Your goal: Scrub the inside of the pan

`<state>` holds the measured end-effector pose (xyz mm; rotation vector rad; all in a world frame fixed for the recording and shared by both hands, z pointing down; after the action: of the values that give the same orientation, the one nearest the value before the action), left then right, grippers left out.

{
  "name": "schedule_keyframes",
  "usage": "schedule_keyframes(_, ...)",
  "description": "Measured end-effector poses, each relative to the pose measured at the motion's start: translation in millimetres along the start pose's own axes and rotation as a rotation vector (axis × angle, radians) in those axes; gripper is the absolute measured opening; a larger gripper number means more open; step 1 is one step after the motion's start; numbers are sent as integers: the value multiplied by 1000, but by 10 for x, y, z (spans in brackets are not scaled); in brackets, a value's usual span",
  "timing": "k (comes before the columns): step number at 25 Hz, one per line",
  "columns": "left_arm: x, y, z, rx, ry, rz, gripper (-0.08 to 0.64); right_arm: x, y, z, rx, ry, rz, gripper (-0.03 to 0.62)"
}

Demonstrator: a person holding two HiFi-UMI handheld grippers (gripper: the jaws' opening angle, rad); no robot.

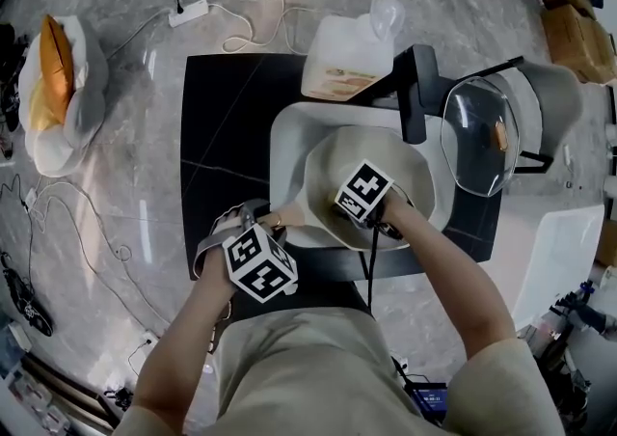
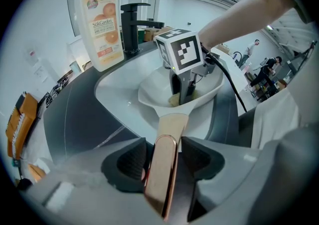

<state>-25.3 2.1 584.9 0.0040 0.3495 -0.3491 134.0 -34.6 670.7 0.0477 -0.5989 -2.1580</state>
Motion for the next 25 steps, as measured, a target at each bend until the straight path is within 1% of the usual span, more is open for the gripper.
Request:
schedule_keyframes(2, 3, 3, 5, 3, 0, -2, 232, 69, 107, 11, -33, 46, 31, 176)
schedule_keyframes(5, 3, 5, 9, 1, -4, -3, 233, 114, 312, -7, -78, 115, 108, 178)
schedule_keyframes(7, -4, 1, 6, 1, -3, -3, 233, 117, 477, -58, -149, 146, 128, 178)
schedule_keyframes(10, -6, 2, 1, 1, 1, -2, 233, 43, 680, -170, -273, 135, 114, 176)
schedule_keyframes(11, -6, -2, 2, 3, 3, 3, 233, 2, 728, -202, -299, 123, 114, 176)
schedule_keyframes(13, -19, -7, 4, 5, 16, 25, 233, -107, 791, -258, -325, 76, 125, 176)
schedule_keyframes(15, -37, -3, -1, -2, 51, 37, 224, -252, 795, -346, -338, -9, 108, 177)
schedule_keyframes(16, -42, -4, -7, -8, 72, 29, 224, -313, 779, -412, -343, -41, 90, 178)
schedule_keyframes(17, -49, -7, -15, -16, 86, 19, 225, -351, 755, -487, -347, -52, 76, 178)
schedule_keyframes(19, -83, -4, -40, -36, 79, 18, 225, -381, 677, -636, -340, -15, 68, 178)
schedule_keyframes(21, -97, -16, -99, -37, 56, 41, 225, -416, 573, -773, -312, 47, 75, 179)
schedule_keyframes(23, -45, -62, -204, -10, 64, 56, 225, -467, 458, -924, -271, 121, 95, 181)
schedule_keyframes(25, 34, -126, -338, 21, 93, 54, 225, -508, 346, -1069, -232, 202, 117, 181)
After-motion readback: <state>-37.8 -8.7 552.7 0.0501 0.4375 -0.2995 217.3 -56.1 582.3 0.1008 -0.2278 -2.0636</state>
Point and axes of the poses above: the fingertips, and each gripper's own axes: z forward along the fingers, y to its right, x out of its top, the point moved 4 cm from there along -z, backward along the fingers, and after that the axes turned 13 degrees about z, right-handed, at the moved point
